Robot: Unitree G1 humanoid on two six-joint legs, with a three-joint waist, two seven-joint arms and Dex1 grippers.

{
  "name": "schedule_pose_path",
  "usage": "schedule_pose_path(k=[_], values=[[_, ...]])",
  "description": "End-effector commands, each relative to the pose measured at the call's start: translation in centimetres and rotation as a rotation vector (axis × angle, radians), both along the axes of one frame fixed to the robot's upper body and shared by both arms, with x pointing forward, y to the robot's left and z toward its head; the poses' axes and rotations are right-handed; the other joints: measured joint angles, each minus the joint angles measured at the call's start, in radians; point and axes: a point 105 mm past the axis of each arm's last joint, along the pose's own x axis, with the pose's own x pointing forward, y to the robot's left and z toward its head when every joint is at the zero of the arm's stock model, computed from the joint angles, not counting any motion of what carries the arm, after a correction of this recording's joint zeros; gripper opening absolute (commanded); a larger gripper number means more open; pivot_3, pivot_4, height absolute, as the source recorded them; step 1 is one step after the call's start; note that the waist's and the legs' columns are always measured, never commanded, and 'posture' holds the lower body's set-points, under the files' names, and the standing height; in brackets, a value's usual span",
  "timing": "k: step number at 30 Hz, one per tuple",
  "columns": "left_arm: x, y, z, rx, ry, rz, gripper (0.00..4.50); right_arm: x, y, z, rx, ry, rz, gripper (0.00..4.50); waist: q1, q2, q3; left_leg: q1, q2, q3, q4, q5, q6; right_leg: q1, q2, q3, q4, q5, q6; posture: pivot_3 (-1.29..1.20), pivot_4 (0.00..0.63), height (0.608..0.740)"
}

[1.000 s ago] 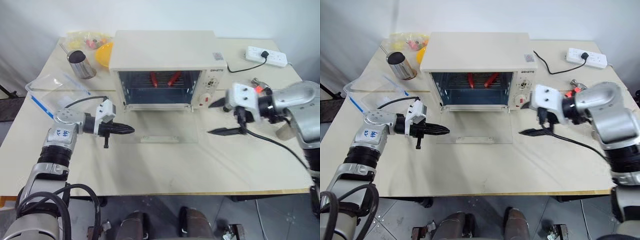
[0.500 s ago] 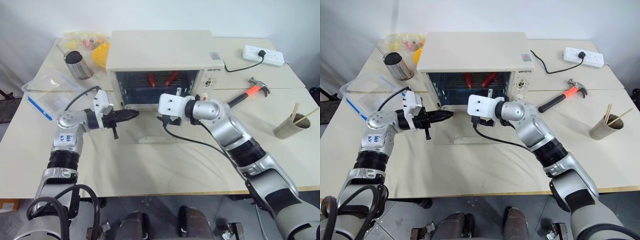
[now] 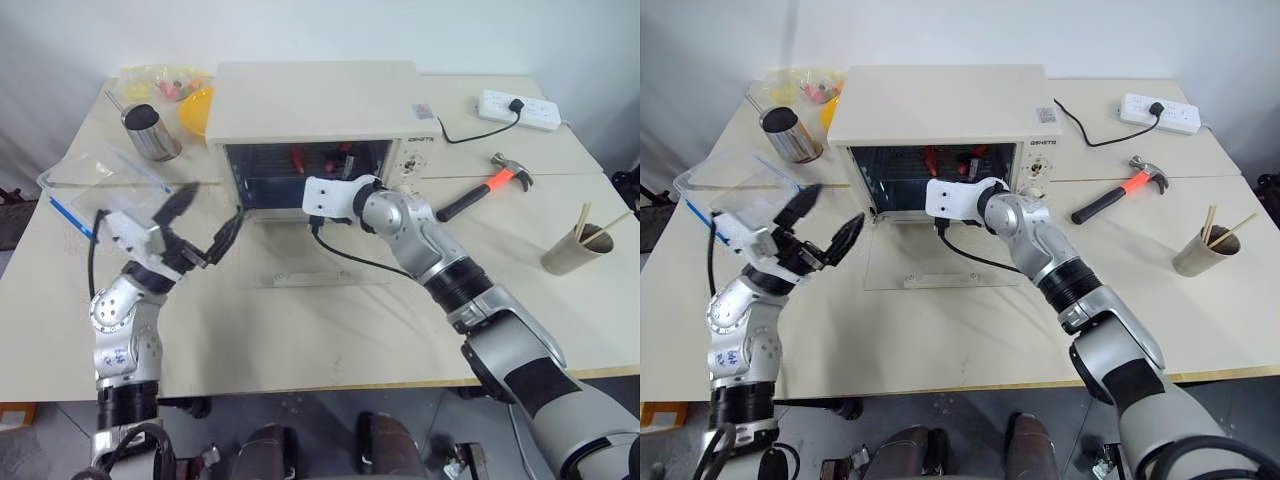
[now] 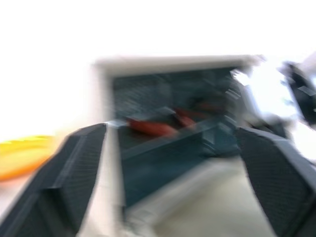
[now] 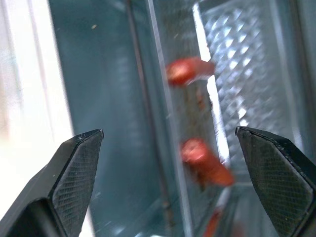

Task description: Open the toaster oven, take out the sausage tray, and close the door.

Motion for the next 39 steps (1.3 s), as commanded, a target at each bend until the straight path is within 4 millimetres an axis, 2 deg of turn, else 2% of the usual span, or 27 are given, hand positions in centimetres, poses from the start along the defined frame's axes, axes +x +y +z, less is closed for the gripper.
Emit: schedule_pose_path(k=[1,6,10,11,15,20,24,25,35,39], values=[[-0.8,-0.4,0.7,-0.025,-0.038,0.019,4.47,-0.1,1.6,0.9,-0.010,-0.054,0.030,4.50,0.000,0.000,0.000,0.000,0.000,0.000,0.000,0.000,0.000,0.000,0.000,0.000,0.000,0.000,0.000,0.00,0.150,0.740],[-1.6,0.4,2.0,-0.130,-0.091,0.034,4.47,0.6,2.4,0.9,-0.017,-0.068,0.022,4.50,0.000,0.000,0.000,0.000,0.000,0.000,0.000,0.000,0.000,0.000,0.000,0.000,0.000,0.000,0.000,0.00,0.150,0.740],[-1.7,1.0,1.8,-0.136,-0.073,0.049,4.47,1.6,2.1,0.9,-0.039,-0.056,-0.034,4.50,-0.002,0.000,0.000,0.000,0.000,0.000,-0.001,0.000,0.000,0.000,0.000,0.000,0.000,0.000,0.000,0.00,0.150,0.740],[-1.7,0.9,1.8,-0.133,-0.067,0.042,4.49,1.7,2.2,0.9,-0.041,-0.060,-0.033,4.32,-0.002,0.000,0.000,0.000,0.000,0.000,-0.001,0.000,0.000,0.000,0.000,0.000,0.000,0.000,0.000,0.00,0.150,0.740],[-1.7,0.6,1.7,-0.131,-0.058,0.014,4.50,1.8,2.2,0.5,-0.054,-0.045,-0.055,3.27,-0.002,0.000,0.000,0.000,0.000,0.000,-0.001,0.000,0.000,0.000,0.000,0.000,0.000,0.000,0.000,0.00,0.150,0.740],[-1.8,-0.6,1.4,-0.124,-0.013,-0.093,4.50,1.3,2.8,0.5,-0.059,-0.071,-0.017,1.52,-0.002,0.000,0.000,0.000,0.000,0.000,-0.001,0.000,0.000,0.000,0.000,0.000,-0.001,0.000,0.000,0.00,0.150,0.740],[-1.1,-0.8,1.5,-0.099,0.007,-0.136,4.50,0.9,2.9,0.9,-0.079,-0.122,0.005,0.17,-0.002,0.000,0.000,0.000,0.000,0.000,-0.002,0.000,-0.001,0.000,0.001,0.000,-0.001,0.000,0.000,0.00,0.150,0.740],[-0.9,-0.9,1.6,-0.094,0.012,-0.144,4.50,0.8,2.9,1.0,-0.081,-0.133,0.009,0.06,0.000,0.000,0.000,0.000,0.000,0.000,-0.002,0.000,-0.001,0.000,0.001,0.000,-0.001,0.000,0.000,0.00,0.150,0.740],[1.9,-2.5,2.3,-0.030,0.071,-0.313,4.50,-0.7,2.8,1.5,-0.126,-0.210,0.064,0.06,0.000,0.000,0.000,-0.001,-0.001,0.000,-0.003,0.001,-0.001,-0.001,0.001,-0.001,-0.002,0.000,0.000,0.00,0.150,0.740],[3.2,-2.5,2.6,-0.016,0.067,-0.323,4.50,-1.7,3.0,1.5,-0.136,-0.227,0.092,0.06,0.000,0.000,0.000,-0.001,-0.002,-0.001,-0.004,0.001,-0.001,-0.001,0.002,-0.002,-0.003,0.000,0.000,0.00,0.150,0.740]])
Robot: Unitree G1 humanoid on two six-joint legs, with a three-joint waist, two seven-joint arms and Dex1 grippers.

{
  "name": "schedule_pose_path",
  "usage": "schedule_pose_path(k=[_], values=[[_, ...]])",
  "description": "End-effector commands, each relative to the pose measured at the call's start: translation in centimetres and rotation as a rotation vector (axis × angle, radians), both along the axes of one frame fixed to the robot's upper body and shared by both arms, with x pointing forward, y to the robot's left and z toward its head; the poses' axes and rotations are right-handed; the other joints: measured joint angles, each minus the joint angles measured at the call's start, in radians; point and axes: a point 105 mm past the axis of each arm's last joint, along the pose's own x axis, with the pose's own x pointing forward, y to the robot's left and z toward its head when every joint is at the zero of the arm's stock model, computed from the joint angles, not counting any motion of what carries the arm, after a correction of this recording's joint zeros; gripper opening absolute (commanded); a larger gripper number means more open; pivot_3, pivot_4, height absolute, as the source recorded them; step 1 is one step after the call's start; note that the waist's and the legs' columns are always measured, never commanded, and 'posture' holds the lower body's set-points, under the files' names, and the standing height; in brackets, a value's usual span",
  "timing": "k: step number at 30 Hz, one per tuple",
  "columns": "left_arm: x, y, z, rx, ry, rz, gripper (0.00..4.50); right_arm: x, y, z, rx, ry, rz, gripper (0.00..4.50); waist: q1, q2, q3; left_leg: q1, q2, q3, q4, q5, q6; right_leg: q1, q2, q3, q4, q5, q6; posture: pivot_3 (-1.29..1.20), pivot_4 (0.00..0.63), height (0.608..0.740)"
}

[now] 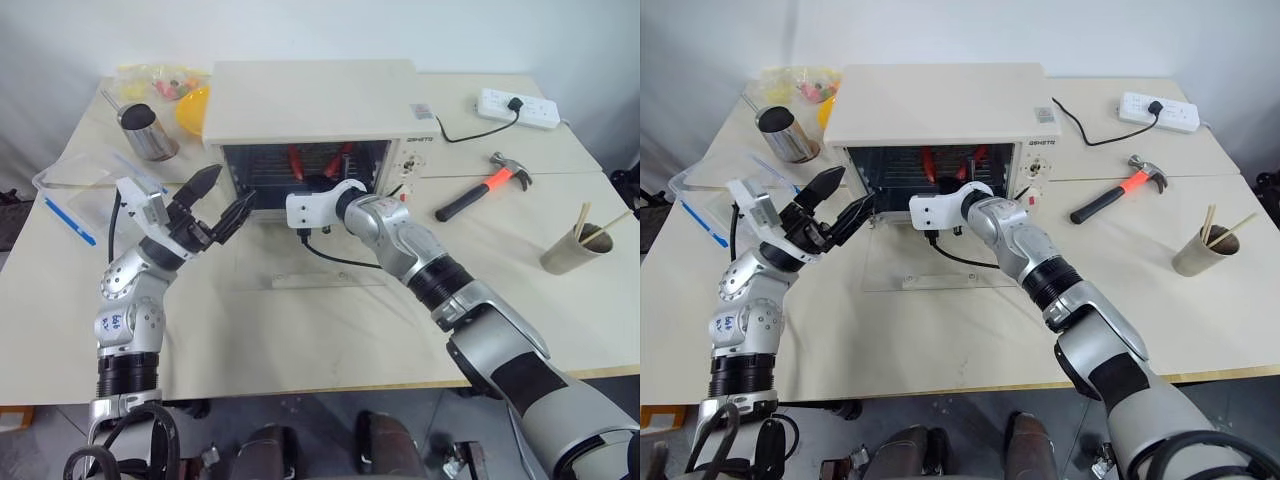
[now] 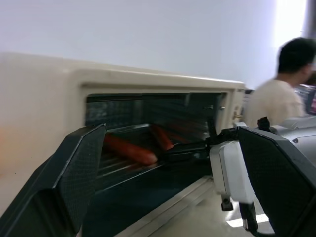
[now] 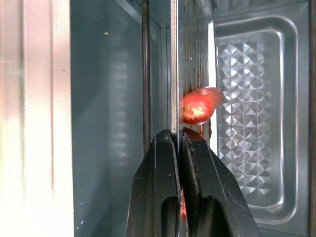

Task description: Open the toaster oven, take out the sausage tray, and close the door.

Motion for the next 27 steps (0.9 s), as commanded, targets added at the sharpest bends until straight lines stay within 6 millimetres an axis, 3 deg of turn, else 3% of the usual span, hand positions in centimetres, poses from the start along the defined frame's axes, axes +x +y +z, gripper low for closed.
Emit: schedule_pose_path(k=[1,11,27], values=[[0.6,0.4,0.8,0.019,-0.037,0.007,4.50,-1.7,1.4,2.4,0.013,-0.091,0.081,0.06,0.000,0.000,0.000,0.000,0.000,0.000,0.000,0.000,0.000,0.000,0.000,0.000,0.000,0.000,0.000,0.00,0.150,0.740],[1.8,0.7,0.9,0.036,-0.043,-0.010,4.50,-4.7,0.7,1.6,0.012,-0.120,0.123,0.06,0.000,0.000,0.000,0.000,-0.001,0.001,0.000,0.000,-0.001,0.000,0.001,0.000,-0.001,0.000,0.000,0.00,0.150,0.740],[2.2,1.4,1.4,0.045,-0.051,-0.006,4.50,-7.1,-0.7,1.1,0.024,-0.193,0.112,0.06,0.003,0.000,0.000,0.000,-0.001,0.001,0.001,0.001,-0.001,0.000,0.001,0.000,-0.001,0.000,0.000,0.00,0.150,0.740]])
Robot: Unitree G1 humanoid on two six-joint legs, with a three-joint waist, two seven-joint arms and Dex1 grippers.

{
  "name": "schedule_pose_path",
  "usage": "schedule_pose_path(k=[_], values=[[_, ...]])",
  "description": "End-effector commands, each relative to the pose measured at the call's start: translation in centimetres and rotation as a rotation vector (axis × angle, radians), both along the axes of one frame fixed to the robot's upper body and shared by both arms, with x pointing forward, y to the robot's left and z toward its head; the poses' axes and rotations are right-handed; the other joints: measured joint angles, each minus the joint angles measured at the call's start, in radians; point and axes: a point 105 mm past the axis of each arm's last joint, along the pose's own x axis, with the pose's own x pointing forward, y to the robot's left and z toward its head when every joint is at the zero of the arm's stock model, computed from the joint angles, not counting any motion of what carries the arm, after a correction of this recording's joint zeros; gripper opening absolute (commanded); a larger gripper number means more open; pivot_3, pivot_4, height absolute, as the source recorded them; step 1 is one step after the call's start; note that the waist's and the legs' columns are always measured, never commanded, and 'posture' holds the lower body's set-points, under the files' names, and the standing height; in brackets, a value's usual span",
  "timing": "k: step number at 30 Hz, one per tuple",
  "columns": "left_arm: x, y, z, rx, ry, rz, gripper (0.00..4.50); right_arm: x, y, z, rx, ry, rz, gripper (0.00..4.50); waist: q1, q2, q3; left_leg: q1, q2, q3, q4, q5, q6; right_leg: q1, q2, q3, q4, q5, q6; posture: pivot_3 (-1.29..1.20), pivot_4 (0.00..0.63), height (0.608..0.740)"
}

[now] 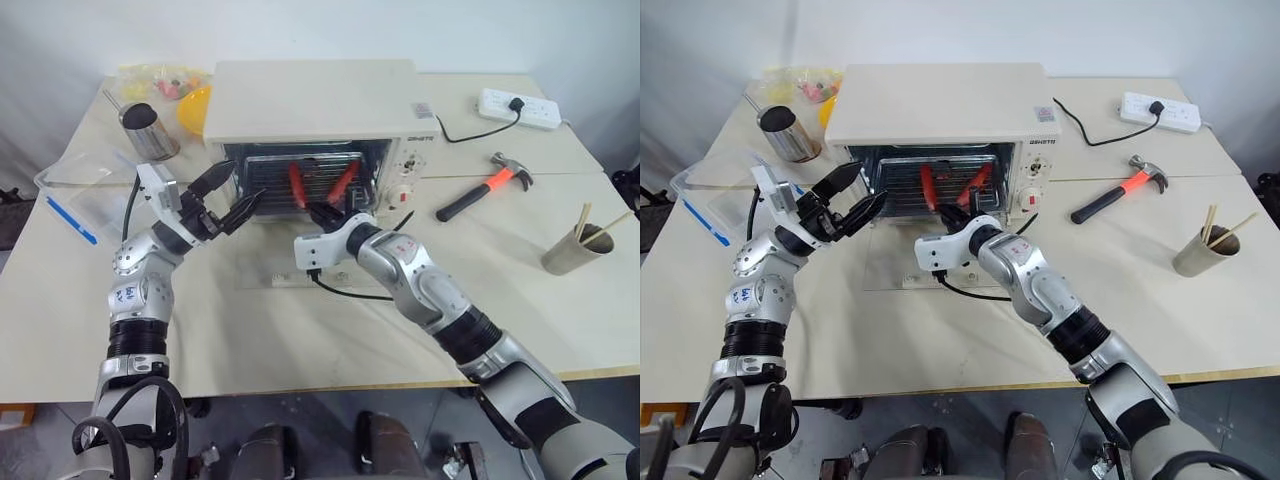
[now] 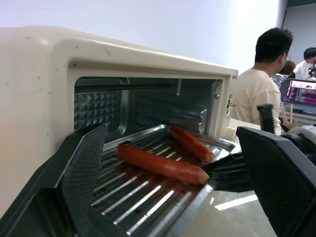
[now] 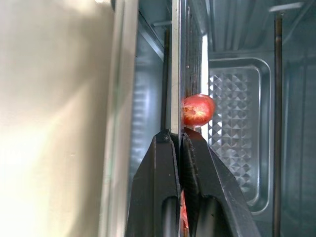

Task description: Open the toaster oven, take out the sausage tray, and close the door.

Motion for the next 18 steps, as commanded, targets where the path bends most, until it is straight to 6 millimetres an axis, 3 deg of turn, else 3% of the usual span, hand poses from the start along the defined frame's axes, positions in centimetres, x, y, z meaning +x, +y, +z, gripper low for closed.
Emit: schedule_pose_path(k=[1,11,18], values=[[0.1,1.3,1.7,-0.005,-0.047,0.043,4.50,-1.5,0.2,3.4,0.048,-0.132,0.050,0.06,0.000,0.000,0.000,0.000,0.000,0.000,0.000,0.000,0.000,0.000,0.000,0.000,0.000,0.000,0.000,0.00,0.150,0.740],[0.0,1.7,1.8,0.012,-0.041,0.033,4.50,-2.8,-1.4,2.3,0.054,-0.099,0.071,0.06,0.008,0.000,0.000,0.000,0.000,0.000,0.000,0.000,0.000,0.000,0.000,0.000,0.000,0.000,0.000,0.00,0.150,0.740],[-1.8,2.1,1.5,0.059,-0.011,-0.037,4.50,-3.9,-2.0,1.9,0.035,-0.094,0.101,0.06,0.020,0.000,0.000,0.000,0.000,0.000,0.000,0.000,0.000,0.000,0.000,0.000,0.000,0.000,0.000,0.00,0.150,0.740]])
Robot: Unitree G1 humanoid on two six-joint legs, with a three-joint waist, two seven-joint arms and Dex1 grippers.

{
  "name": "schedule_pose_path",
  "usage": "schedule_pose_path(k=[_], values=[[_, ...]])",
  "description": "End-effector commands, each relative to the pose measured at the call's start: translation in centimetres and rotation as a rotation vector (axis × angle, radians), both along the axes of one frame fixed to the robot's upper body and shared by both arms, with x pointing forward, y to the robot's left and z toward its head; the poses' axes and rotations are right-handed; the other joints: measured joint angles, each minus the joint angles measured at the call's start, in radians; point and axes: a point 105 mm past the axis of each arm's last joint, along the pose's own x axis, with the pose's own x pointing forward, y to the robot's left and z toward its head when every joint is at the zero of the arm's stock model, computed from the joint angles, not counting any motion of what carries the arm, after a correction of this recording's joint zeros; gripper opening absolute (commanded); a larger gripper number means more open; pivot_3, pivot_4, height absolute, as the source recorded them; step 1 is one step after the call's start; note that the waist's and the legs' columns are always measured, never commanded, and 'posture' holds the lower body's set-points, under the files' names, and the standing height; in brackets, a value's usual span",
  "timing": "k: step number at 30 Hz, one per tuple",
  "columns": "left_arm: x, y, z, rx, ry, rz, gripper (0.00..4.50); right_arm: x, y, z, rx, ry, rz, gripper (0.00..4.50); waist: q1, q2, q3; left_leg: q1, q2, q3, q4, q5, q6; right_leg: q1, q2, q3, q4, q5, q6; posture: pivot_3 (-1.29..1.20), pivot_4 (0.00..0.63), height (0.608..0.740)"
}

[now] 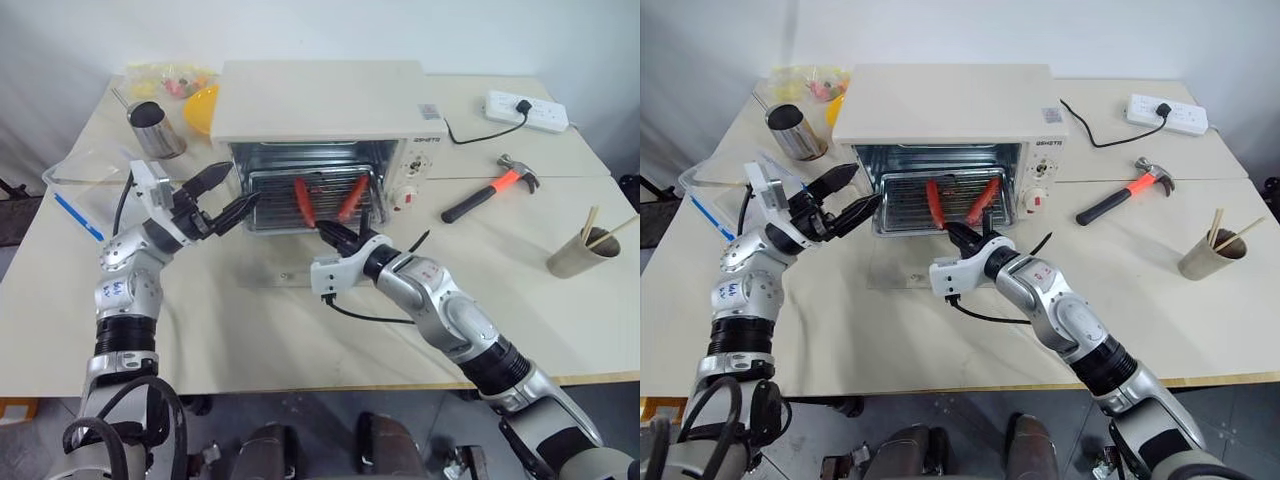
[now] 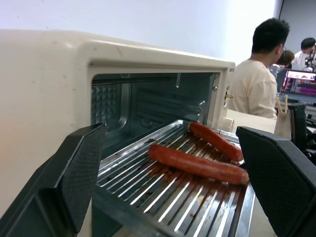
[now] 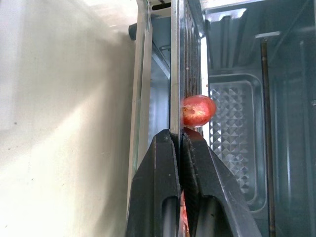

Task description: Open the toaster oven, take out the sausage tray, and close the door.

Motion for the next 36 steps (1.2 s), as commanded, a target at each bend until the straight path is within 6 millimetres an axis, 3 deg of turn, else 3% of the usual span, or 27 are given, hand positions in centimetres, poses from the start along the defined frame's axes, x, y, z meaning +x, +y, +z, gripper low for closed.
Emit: schedule_pose_path(k=[1,8,12,24,29,36], values=[[-1.7,1.1,1.0,0.014,-0.032,-0.014,4.50,-1.5,-0.1,2.6,0.034,-0.091,0.059,0.06,0.004,0.000,0.000,0.000,0.000,0.000,0.000,0.000,0.000,0.000,0.000,0.000,0.000,0.000,0.000,0.00,0.150,0.740],[-3.9,2.2,0.7,0.065,-0.029,-0.004,4.50,-2.4,-0.4,2.7,0.039,-0.089,0.112,0.06,0.008,0.000,0.000,-0.002,0.000,-0.004,-0.001,-0.001,0.000,0.000,0.000,-0.001,0.000,0.000,0.000,0.00,0.150,0.740],[-4.1,2.8,0.4,0.087,-0.027,0.025,4.50,-2.6,-0.6,2.7,0.035,-0.082,0.133,0.06,0.006,0.000,0.000,-0.001,0.000,-0.003,-0.001,-0.001,0.000,0.000,0.000,-0.001,-0.001,0.000,0.000,0.00,0.150,0.740],[-4.0,0.9,0.3,0.053,-0.010,-0.064,4.50,-2.0,-0.5,3.4,0.035,-0.106,0.140,0.06,0.003,0.000,0.000,-0.001,0.000,-0.002,0.000,0.000,0.000,0.000,0.000,0.000,-0.001,0.000,0.000,0.00,0.150,0.740],[-2.0,-0.5,0.4,0.047,-0.017,-0.119,4.50,-1.7,-0.4,3.4,0.026,-0.114,0.150,0.06,0.007,0.000,0.000,0.000,0.000,-0.001,0.001,0.001,-0.001,0.002,0.001,0.001,-0.001,0.000,-0.001,0.00,0.150,0.740],[-0.2,-0.5,1.3,0.042,-0.058,-0.103,4.50,-2.0,-0.4,3.2,0.023,-0.108,0.158,0.06,-0.001,-0.001,0.000,0.001,0.000,-0.001,-0.001,0.002,-0.001,0.001,0.001,0.000,0.000,0.000,-0.001,0.00,0.150,0.740]])
